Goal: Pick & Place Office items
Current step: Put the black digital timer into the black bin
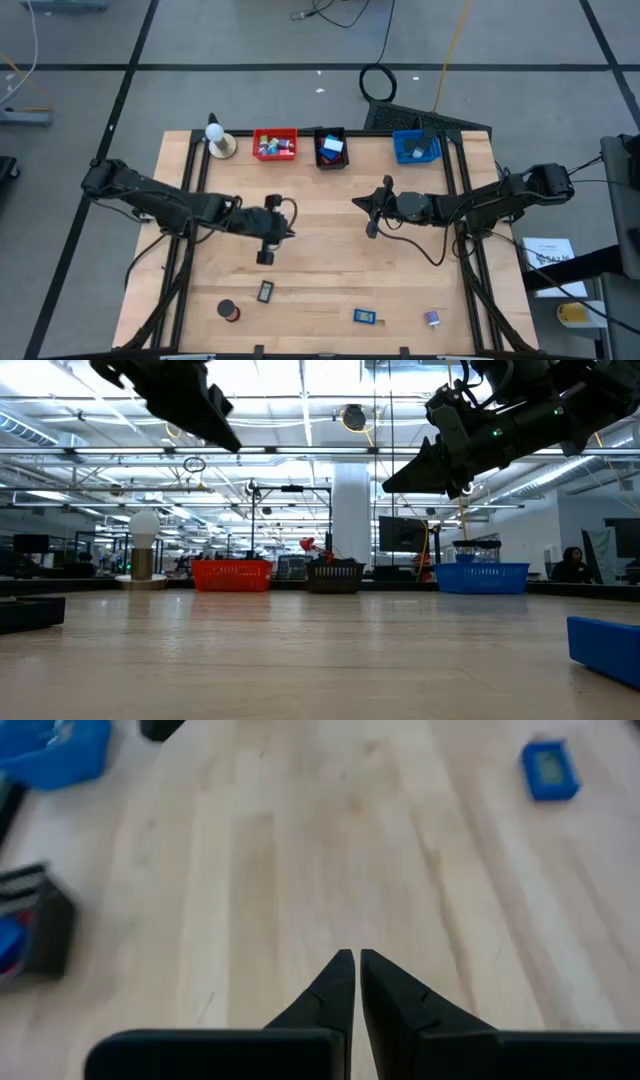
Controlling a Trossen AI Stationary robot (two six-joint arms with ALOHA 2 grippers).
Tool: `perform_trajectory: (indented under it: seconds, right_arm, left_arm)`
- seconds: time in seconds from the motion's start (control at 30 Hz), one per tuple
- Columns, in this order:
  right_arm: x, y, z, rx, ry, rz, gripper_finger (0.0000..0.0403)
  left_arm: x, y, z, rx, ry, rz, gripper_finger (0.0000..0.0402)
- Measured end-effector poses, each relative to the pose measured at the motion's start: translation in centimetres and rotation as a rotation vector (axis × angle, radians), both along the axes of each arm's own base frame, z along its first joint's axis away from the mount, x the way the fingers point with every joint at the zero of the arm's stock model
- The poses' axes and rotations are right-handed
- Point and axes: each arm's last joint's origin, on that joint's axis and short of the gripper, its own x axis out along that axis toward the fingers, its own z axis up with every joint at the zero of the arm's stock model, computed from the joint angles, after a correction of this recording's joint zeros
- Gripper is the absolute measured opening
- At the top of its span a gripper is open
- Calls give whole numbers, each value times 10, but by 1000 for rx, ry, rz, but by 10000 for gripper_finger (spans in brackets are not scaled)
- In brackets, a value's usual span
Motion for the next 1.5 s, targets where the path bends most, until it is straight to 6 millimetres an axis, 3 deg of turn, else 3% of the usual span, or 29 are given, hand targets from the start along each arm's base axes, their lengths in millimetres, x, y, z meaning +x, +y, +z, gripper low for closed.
perform_trajectory:
  seconds: [0.17, 0.37, 0.6, 0.8, 0.93, 1.07, 1.2, 1.5]
  right_arm:
    - [0, 0, 0, 0, -4, 0, 4]
    - [0, 0, 1, 0, -7, 0, 2]
    - [0, 0, 1, 0, -7, 0, 4]
    - [0, 0, 1, 1, -7, 0, 3]
    - [0, 0, 1, 1, -7, 0, 3]
    - [0, 0, 1, 0, -7, 0, 4]
    - [0, 0, 1, 0, -7, 0, 2]
    - [0, 0, 1, 1, -7, 0, 3]
  left_arm:
    - [-10, -26, 10, -26, 63, 52, 42]
    - [-27, -51, 8, -135, 149, 107, 109]
    - [-40, -72, -5, -25, 202, 163, 183]
    - [-29, -88, -35, -193, 284, 373, 242]
    - [-22, -94, -63, -199, 404, 426, 284]
    - [-16, -93, -79, -233, 477, 496, 319]
    - [-14, -91, -85, -333, 543, 588, 332]
    - [-17, -96, -86, -443, 612, 650, 313]
